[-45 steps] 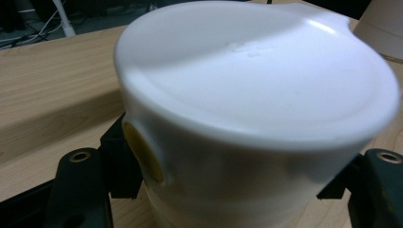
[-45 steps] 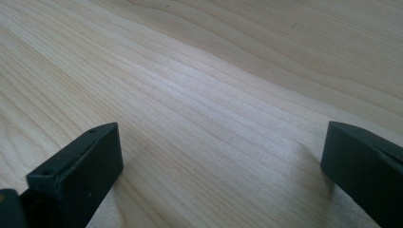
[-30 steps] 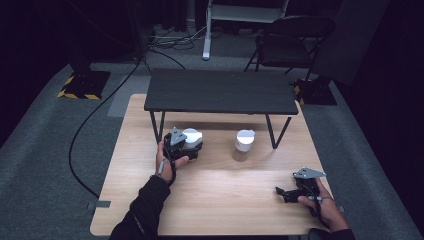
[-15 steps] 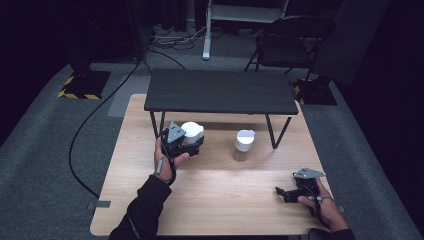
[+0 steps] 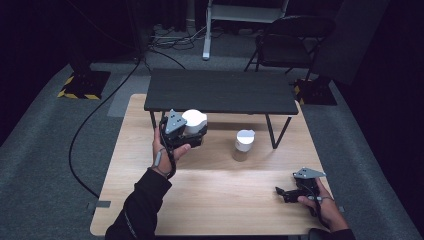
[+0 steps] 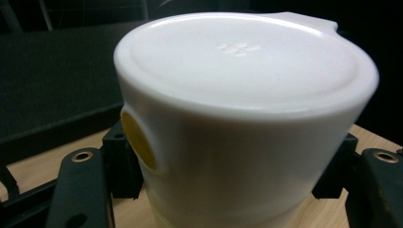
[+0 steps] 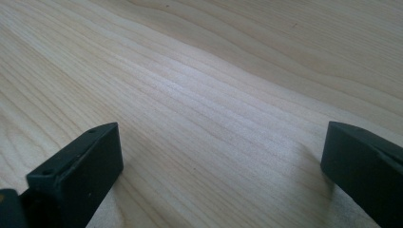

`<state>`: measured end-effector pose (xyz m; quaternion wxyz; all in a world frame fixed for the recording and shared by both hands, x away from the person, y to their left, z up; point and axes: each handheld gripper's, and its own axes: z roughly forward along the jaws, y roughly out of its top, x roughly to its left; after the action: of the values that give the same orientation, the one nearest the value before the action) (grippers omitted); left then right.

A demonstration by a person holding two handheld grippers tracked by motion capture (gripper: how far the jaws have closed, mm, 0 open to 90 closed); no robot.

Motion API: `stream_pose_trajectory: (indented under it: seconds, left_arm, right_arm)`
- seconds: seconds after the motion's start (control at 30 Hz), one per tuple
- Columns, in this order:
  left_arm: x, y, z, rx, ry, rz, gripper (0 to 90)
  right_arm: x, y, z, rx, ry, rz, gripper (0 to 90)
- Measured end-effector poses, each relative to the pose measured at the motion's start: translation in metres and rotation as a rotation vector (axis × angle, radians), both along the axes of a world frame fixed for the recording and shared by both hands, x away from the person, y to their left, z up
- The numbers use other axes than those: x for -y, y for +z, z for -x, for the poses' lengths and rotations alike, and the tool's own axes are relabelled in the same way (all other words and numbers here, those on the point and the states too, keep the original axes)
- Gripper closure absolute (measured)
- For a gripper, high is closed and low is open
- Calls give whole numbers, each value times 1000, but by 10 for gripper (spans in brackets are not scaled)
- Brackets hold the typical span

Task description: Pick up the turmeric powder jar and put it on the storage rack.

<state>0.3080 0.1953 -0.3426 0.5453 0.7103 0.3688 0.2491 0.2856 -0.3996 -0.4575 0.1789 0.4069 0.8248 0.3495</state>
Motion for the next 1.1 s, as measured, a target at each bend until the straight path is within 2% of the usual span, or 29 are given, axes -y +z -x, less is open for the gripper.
stream_pose_trajectory:
  seconds: [0.2, 0.33, 0.53, 0.77, 1.0, 1.1]
  left_arm:
    - [3, 22, -3, 25, -2, -6, 302]
    - [1, 38, -11, 34, -14, -3, 302]
    - [1, 59, -19, 58, -3, -14, 302]
    - [-2, 70, -28, 86, 0, -13, 302]
    - [-4, 75, -43, 98, 20, -7, 303]
    - [-1, 77, -51, 89, 40, -12, 303]
  right_arm:
    - [0, 0, 0, 0, 0, 0, 1]
    - [0, 0, 0, 0, 0, 0, 1]
    - [0, 0, 0, 0, 0, 0, 1]
    - [0, 0, 0, 0, 0, 0, 1]
    - [0, 0, 0, 0, 0, 0, 1]
    - [0, 0, 0, 0, 0, 0, 1]
